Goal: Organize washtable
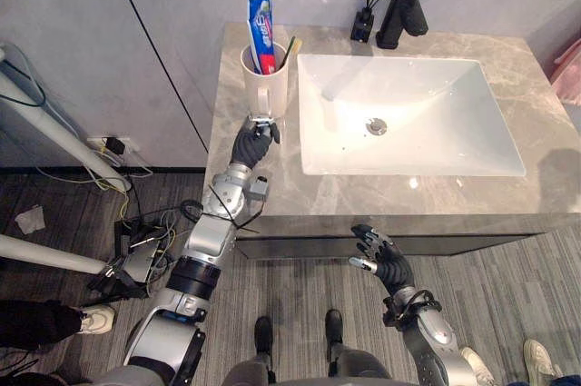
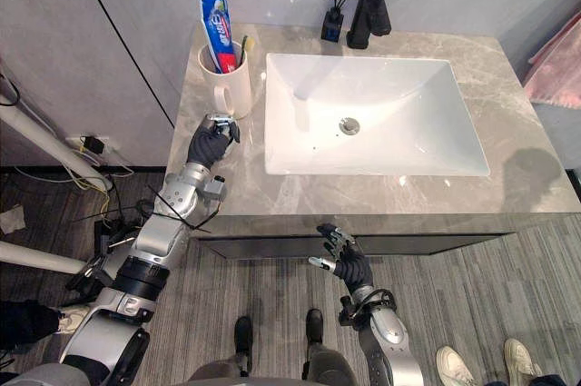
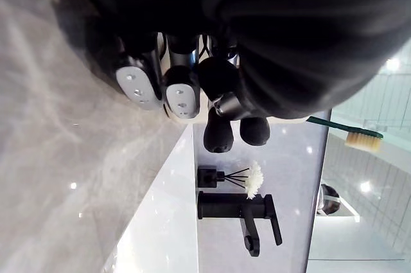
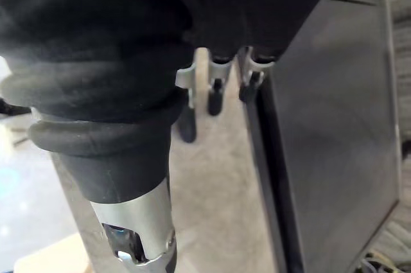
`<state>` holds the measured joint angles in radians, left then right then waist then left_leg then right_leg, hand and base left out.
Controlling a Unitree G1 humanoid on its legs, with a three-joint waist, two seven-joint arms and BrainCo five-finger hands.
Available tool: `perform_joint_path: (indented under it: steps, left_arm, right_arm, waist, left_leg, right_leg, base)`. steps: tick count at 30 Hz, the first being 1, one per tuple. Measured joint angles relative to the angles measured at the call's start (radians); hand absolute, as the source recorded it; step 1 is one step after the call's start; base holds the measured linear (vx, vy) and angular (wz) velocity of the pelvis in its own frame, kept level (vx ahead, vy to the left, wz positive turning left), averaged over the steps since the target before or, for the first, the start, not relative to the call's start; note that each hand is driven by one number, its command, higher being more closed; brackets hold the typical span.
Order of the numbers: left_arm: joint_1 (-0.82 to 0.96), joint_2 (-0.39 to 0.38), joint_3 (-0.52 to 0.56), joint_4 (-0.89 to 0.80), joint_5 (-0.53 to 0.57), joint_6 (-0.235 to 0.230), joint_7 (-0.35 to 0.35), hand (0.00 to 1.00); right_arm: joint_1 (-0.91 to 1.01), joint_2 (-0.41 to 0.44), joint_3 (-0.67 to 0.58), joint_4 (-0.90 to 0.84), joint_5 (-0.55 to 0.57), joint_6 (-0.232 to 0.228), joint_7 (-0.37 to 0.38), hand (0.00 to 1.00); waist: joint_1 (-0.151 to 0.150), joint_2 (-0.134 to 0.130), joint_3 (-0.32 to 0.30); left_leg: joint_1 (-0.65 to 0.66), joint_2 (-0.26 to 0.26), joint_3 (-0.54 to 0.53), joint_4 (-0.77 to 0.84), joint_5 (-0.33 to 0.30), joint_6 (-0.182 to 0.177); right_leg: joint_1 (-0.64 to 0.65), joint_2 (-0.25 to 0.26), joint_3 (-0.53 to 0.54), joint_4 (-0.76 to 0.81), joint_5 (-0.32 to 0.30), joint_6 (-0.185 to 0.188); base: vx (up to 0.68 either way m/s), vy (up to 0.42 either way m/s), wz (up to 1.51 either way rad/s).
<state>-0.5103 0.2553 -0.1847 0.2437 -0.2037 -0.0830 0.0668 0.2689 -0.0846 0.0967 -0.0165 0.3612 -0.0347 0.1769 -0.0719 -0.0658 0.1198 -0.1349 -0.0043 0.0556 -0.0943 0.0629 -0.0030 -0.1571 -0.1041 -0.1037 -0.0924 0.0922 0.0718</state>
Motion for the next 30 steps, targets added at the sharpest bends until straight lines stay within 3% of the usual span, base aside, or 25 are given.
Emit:
perform_joint_path:
  steps: [18,30]
  left_arm:
    - [-0.080,0.027,0.001,0.000,0.000,-0.003,0.002,1.00]
    - [-0.082,0.024,0.002,0.000,0.001,-0.011,0.001,1.00]
  right_arm:
    - [0.000,-0.001,-0.002,-0.011,0.001,-0.008,-0.003,0.00]
    - [0.002,-0.001,-0.002,-0.010,0.001,-0.008,-0.002,0.00]
  waist:
    - [-0.002,0.014,0.058]
    - [-0.003,0.014,0.061]
  left_leg:
    - [-0.013,0.001,0.019,0.000,-0.001,0.000]
    - [-0.015,0.000,0.017,0.000,-0.001,0.001]
  right_leg:
    - [-0.021,0.002,0.021,-0.001,0.008,-0.004]
    - [-0.022,0.002,0.021,-0.002,0.008,-0.004]
  base:
    - [0.00,0.001,-0.03]
    - [0.00,0.000,0.00]
